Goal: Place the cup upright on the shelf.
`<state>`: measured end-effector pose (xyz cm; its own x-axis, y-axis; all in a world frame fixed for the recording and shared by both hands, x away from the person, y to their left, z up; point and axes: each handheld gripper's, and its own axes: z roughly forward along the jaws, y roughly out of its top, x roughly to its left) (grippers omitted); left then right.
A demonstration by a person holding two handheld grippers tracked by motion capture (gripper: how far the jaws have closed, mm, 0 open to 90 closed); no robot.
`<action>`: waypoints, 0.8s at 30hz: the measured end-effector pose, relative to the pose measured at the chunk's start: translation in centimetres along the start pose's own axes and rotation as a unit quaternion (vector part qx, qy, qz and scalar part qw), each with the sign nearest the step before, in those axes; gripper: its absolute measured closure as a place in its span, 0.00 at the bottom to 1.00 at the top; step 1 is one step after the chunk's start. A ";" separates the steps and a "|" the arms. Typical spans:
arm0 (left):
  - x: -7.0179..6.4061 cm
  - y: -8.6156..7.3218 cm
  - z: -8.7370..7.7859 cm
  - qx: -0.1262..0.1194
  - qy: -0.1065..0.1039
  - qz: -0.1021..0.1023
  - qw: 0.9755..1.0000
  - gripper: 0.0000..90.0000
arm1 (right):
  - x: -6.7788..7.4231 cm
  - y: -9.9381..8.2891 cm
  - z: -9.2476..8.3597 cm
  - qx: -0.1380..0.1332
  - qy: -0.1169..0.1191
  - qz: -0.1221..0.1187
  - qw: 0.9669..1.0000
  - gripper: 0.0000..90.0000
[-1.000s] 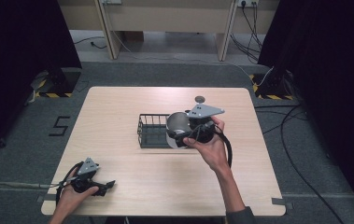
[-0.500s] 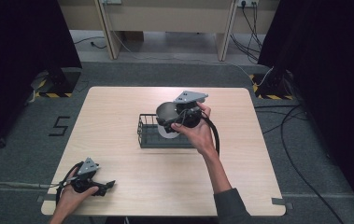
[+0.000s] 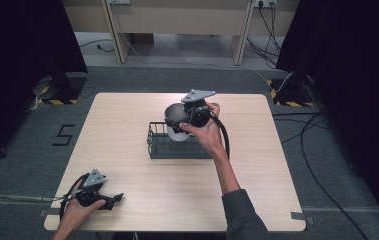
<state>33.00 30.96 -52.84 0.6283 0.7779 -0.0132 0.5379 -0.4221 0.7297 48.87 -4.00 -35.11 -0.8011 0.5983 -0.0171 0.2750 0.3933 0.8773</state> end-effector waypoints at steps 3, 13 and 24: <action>0.0 0.0 0.0 0.000 0.000 0.000 1.000 0.00 | -0.1 -0.1 0.6 0.006 0.003 -0.002 1.000 0.07; 0.0 0.0 0.0 0.000 0.000 0.000 1.000 0.00 | -0.5 -0.6 1.8 0.017 0.003 -0.001 1.000 0.07; 0.0 0.0 0.0 0.000 0.000 0.000 1.000 0.00 | -0.5 -1.3 2.8 0.032 -0.002 -0.002 0.999 0.07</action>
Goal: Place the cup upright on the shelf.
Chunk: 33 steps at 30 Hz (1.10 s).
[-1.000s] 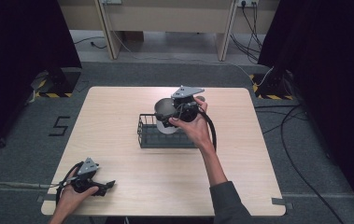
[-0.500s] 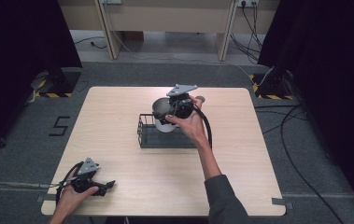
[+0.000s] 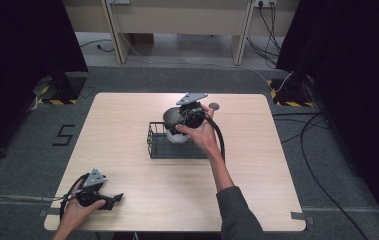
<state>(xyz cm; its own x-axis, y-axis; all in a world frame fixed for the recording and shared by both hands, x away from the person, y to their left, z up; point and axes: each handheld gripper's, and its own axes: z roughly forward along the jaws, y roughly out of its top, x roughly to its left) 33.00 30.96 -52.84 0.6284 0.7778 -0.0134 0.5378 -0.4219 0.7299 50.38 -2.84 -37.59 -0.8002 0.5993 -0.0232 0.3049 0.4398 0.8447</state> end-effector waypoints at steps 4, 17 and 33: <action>0.0 0.0 0.0 -0.001 0.000 -0.001 1.000 0.00 | -0.1 -0.5 0.4 0.006 0.001 0.004 1.000 0.07; 0.0 0.0 0.0 0.000 0.000 0.000 1.000 0.00 | -0.4 -1.8 1.2 0.016 0.004 0.014 1.000 0.07; 0.0 0.0 0.0 0.000 0.000 0.000 1.000 0.00 | -0.8 -2.6 0.9 -0.008 0.000 0.032 0.999 0.06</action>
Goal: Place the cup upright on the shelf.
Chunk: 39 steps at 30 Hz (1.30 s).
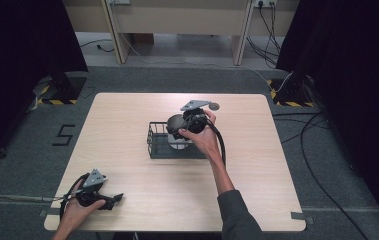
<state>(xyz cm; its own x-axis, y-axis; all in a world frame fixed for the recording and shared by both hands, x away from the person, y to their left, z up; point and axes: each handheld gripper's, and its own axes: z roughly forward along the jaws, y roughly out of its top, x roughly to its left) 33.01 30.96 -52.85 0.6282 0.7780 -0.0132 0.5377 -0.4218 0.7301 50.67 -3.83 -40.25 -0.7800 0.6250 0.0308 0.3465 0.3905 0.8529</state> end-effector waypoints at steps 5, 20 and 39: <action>0.0 0.0 0.0 0.000 0.000 0.000 1.000 0.00 | 0.1 0.3 -0.2 0.000 -0.004 -0.002 1.000 0.07; 0.0 0.0 0.0 0.000 0.000 0.000 1.000 0.00 | 0.9 1.8 -1.5 -0.041 -0.014 0.008 0.999 0.16; 0.0 0.0 0.0 0.000 0.000 0.000 1.000 0.00 | 1.6 1.2 -6.6 -0.086 -0.006 0.012 0.996 0.17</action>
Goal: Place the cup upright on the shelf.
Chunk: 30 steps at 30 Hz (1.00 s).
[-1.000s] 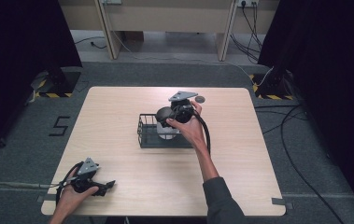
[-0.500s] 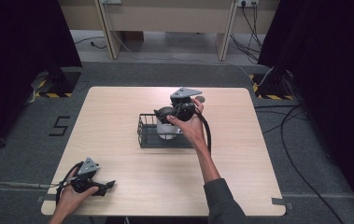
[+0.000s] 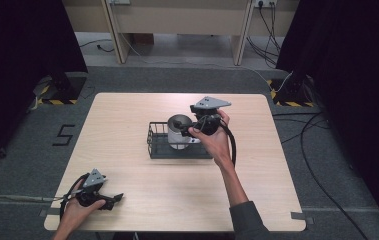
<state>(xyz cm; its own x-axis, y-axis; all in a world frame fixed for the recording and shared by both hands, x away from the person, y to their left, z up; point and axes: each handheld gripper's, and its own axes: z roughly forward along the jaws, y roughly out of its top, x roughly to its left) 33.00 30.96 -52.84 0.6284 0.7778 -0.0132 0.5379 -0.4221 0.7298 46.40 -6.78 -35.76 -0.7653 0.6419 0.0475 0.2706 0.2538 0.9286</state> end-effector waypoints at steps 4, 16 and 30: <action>0.0 0.0 0.0 0.000 0.000 0.000 1.000 0.00 | 0.2 -0.4 -0.8 -0.002 -0.001 -0.001 1.000 0.17; 0.0 0.0 0.0 0.000 0.000 0.000 1.000 0.00 | 0.5 -1.7 -2.8 -0.012 -0.002 0.004 1.000 0.17; 0.0 0.0 0.0 -0.001 0.000 0.000 1.000 0.00 | 0.3 -3.7 -5.8 -0.018 -0.011 0.014 1.000 0.17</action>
<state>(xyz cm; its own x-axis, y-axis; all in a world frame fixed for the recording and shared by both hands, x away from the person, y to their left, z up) 33.00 30.95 -52.86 0.6276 0.7784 -0.0133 0.5372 -0.4206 0.7311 41.77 -11.73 -37.03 -0.7447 0.6641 0.0663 0.2703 0.2093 0.9398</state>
